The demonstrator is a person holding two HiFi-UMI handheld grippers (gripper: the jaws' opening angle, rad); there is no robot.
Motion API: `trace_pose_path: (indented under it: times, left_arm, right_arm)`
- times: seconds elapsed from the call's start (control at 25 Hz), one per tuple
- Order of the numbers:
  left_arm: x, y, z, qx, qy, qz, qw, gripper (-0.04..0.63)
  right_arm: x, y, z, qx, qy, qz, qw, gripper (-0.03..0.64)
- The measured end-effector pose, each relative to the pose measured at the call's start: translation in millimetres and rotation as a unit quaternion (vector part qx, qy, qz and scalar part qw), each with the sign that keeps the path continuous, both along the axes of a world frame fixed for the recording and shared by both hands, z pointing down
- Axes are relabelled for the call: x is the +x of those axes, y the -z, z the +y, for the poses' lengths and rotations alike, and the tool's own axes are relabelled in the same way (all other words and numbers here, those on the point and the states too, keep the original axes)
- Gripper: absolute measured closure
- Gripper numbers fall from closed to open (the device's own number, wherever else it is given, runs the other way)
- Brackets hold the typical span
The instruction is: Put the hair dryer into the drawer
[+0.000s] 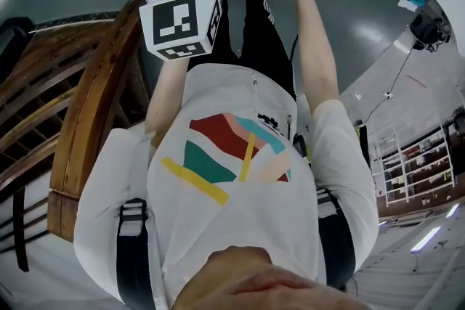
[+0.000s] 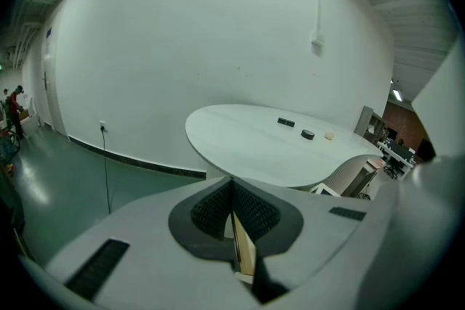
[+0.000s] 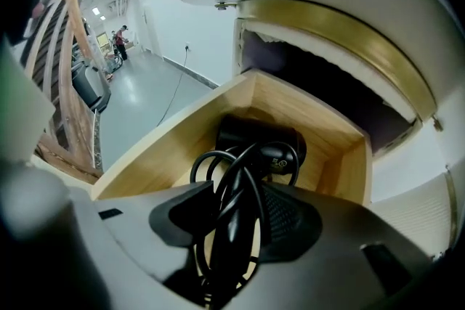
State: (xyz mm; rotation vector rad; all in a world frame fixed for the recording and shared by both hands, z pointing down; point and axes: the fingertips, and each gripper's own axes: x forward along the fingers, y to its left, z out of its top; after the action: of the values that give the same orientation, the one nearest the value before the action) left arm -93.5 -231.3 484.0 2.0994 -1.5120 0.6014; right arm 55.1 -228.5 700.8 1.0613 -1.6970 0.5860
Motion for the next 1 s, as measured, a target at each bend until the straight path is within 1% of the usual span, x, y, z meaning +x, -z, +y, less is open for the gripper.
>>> trace_pose_path:
  times: [0.36,0.76,1.0]
  left_arm:
    - [1.6,-11.1,13.4,-0.011,-0.002,-0.007,0.9999,0.581]
    - [-1.1,-7.5,20.9,-0.005,-0.003,-0.002,1.0000,0.581]
    - [-2.5,-6.5,23.8,0.000,-0.002,0.001,1.0000,0.581]
  right_arm:
    - [-0.2,-16.7,11.2,-0.041,-0.006,-0.004,0.999,0.422]
    - [0.0,-4.6,15.1,-0.038,-0.012,-0.004,0.999,0.419]
    - [-0.1,0.9,17.8,-0.040,-0.015,-0.004,0.999,0.379]
